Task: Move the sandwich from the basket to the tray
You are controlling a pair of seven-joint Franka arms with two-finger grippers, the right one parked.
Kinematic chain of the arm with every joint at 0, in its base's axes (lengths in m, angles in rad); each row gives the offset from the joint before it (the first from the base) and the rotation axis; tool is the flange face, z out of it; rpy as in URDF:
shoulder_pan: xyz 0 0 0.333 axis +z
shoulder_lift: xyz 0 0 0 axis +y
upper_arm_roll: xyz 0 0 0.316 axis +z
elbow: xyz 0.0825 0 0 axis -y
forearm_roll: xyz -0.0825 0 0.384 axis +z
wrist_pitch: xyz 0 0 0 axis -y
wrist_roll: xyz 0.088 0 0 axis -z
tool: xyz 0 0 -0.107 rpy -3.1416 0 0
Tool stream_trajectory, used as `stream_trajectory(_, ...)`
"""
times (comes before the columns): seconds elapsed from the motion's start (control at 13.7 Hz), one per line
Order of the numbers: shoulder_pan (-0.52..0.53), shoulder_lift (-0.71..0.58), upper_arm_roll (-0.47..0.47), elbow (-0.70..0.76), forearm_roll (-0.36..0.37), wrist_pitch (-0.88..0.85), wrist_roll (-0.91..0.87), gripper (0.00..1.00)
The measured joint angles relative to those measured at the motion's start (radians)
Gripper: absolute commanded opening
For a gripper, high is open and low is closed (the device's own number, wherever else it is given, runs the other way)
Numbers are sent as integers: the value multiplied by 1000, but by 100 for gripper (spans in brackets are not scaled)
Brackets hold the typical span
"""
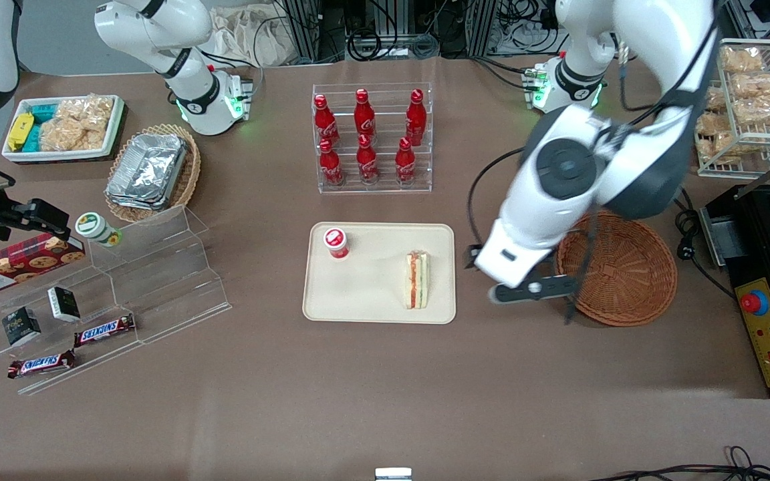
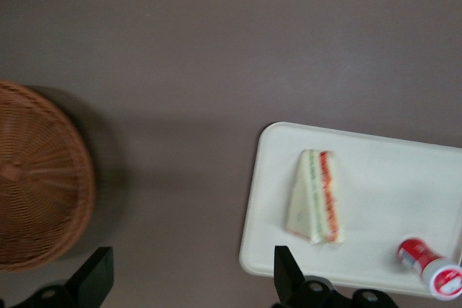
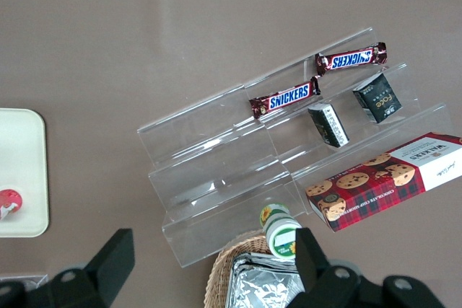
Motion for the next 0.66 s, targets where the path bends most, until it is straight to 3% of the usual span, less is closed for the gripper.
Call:
stream_trajectory(0.22,8,-162,166,-127,-106,-36,290,100)
stream_trajectory(0.66,24,-253,352,-156,-121,-152,624,100)
